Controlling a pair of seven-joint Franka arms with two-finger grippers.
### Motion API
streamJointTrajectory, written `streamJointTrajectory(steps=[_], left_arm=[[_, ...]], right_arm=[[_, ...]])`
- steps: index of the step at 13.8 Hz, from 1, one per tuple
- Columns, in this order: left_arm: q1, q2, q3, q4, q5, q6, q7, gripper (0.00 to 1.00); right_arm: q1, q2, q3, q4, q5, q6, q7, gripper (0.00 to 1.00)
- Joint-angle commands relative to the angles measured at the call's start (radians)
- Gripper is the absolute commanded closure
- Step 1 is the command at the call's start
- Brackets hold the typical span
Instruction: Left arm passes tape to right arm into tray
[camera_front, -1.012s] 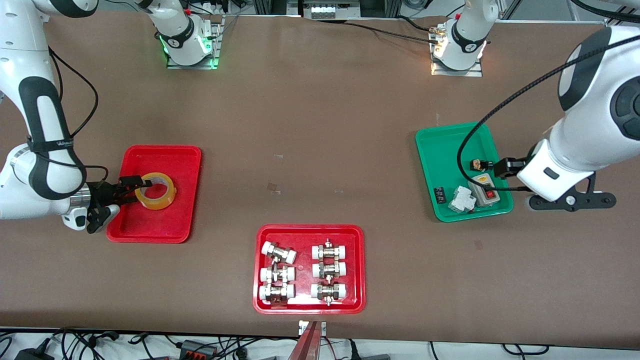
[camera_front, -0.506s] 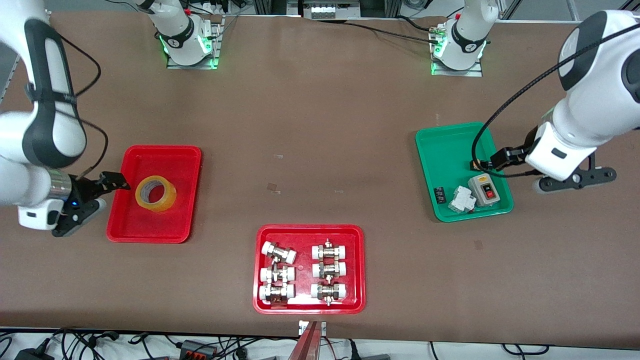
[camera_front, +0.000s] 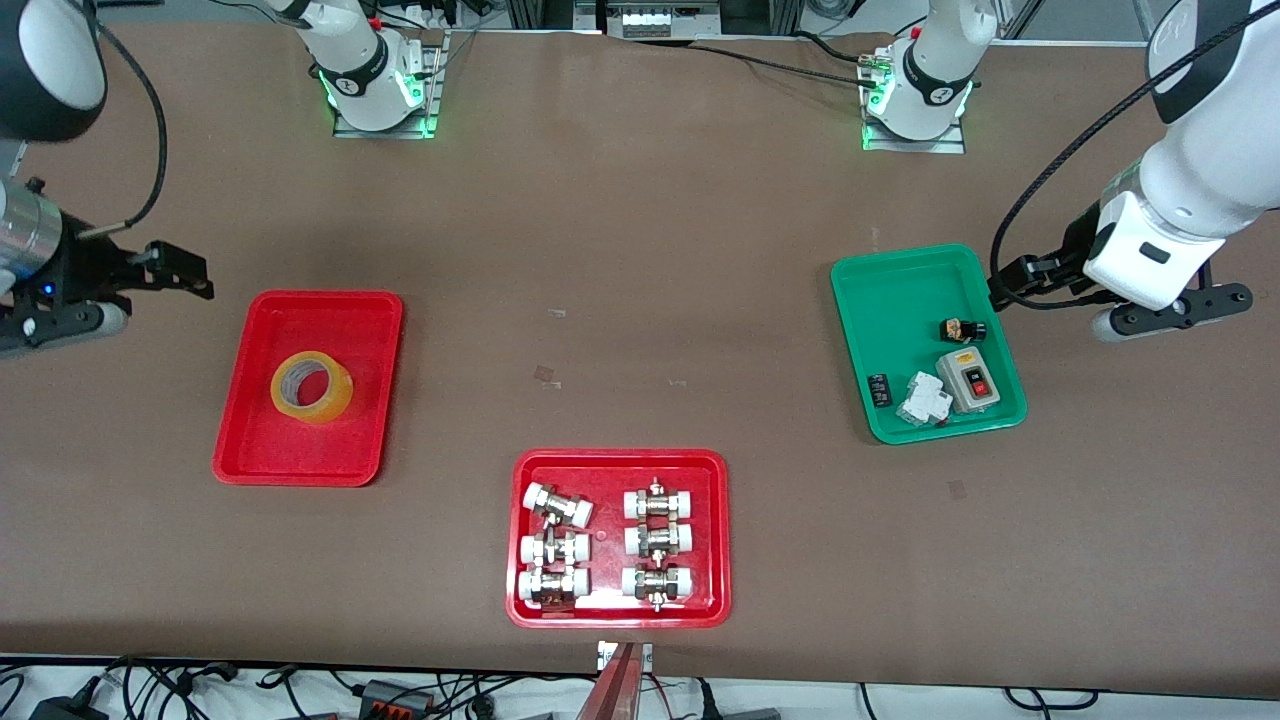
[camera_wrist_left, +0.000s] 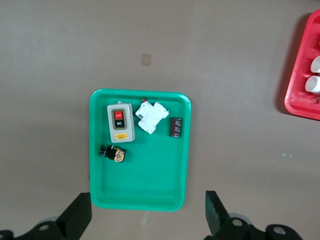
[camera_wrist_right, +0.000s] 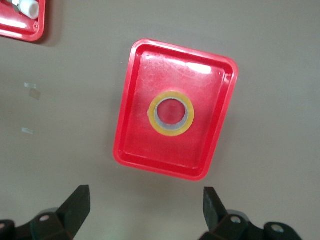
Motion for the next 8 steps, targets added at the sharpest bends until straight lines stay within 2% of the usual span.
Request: streamJointTrajectory(steps=[1, 3, 4, 8], left_arm=[[-0.008, 0.010, 0.015, 0.027, -0.029, -0.034, 0.007, 0.00], [-0.010, 0.012, 0.015, 0.026, -0.022, -0.036, 0.008, 0.00], [-0.004, 0.012, 0.016, 0.026, -0.022, -0.037, 0.013, 0.00], [0.024, 0.012, 0.009, 0.026, -0.029, -0.043, 0.014, 0.00]], right_arm=[[0.006, -0.160, 0.004, -0.185, -0.012, 0.059, 0.076, 0.00], [0.004, -0.225, 0.004, -0.244, -0.004, 0.064, 0.083, 0.00], [0.003, -0.222, 0.002, -0.235, -0.004, 0.056, 0.084, 0.00], [0.003, -0.170, 0.002, -0.100, -0.014, -0.007, 0.181, 0.00]])
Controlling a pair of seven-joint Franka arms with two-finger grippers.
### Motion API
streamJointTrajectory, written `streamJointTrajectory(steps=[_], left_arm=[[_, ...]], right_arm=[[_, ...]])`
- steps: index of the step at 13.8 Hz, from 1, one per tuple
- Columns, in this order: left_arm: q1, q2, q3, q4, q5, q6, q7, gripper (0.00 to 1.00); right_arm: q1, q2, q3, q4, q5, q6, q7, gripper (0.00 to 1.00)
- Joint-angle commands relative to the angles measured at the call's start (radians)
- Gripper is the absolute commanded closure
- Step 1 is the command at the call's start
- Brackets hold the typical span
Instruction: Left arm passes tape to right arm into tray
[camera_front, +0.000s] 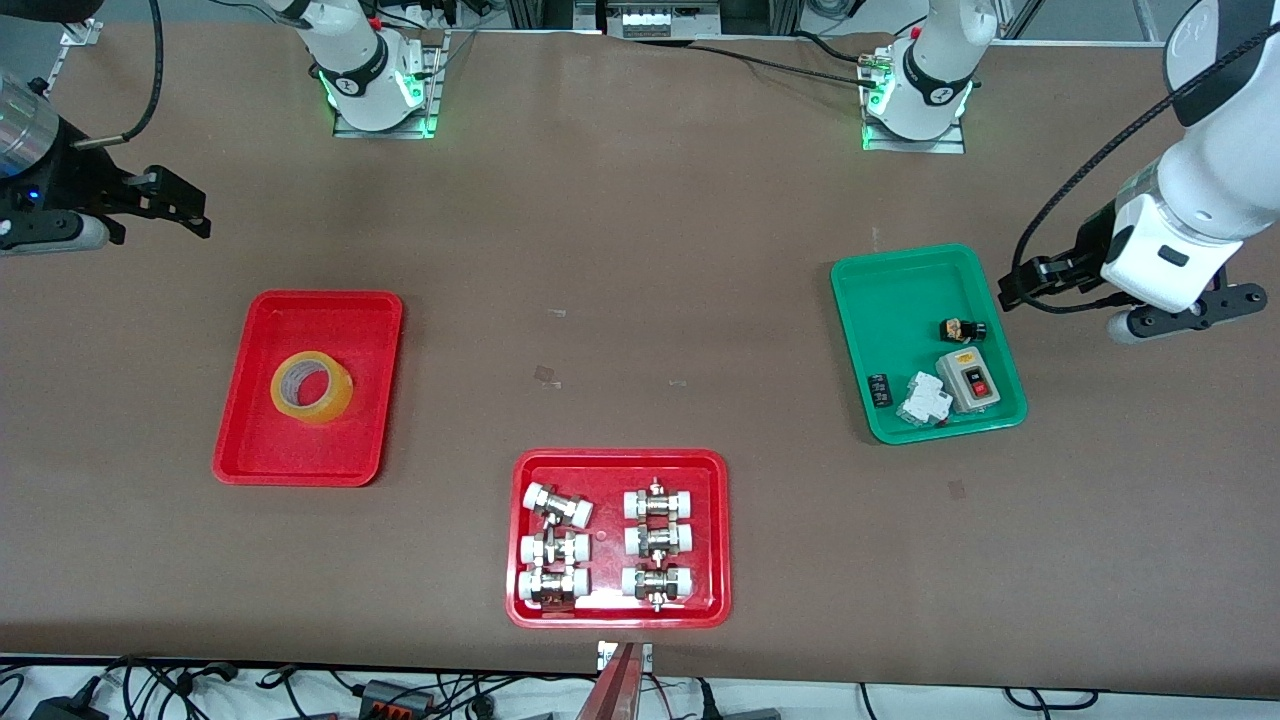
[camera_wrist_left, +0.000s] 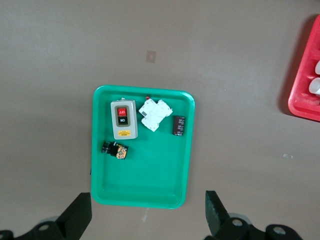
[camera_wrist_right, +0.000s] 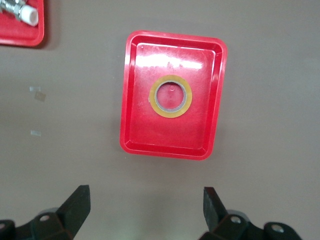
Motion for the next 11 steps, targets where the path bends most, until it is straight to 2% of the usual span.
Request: streamJointTrajectory(steps=[1, 6, 11], left_arm=[[0.004, 0.010, -0.004, 0.025, -0.022, -0.033, 0.014, 0.00], [0.004, 0.013, -0.005, 0.036, -0.021, -0.030, 0.015, 0.00], [0.001, 0.015, -0.005, 0.036, -0.022, -0.032, 0.015, 0.00]], right_arm=[[0.003, 0.029, 0.004, 0.074, -0.013, -0.015, 0.069, 0.00], [0.010, 0.007, 0.005, 0.057, -0.004, 0.014, 0.175, 0.00], [0.017, 0.020, 0.004, 0.069, 0.005, 0.025, 0.155, 0.00]])
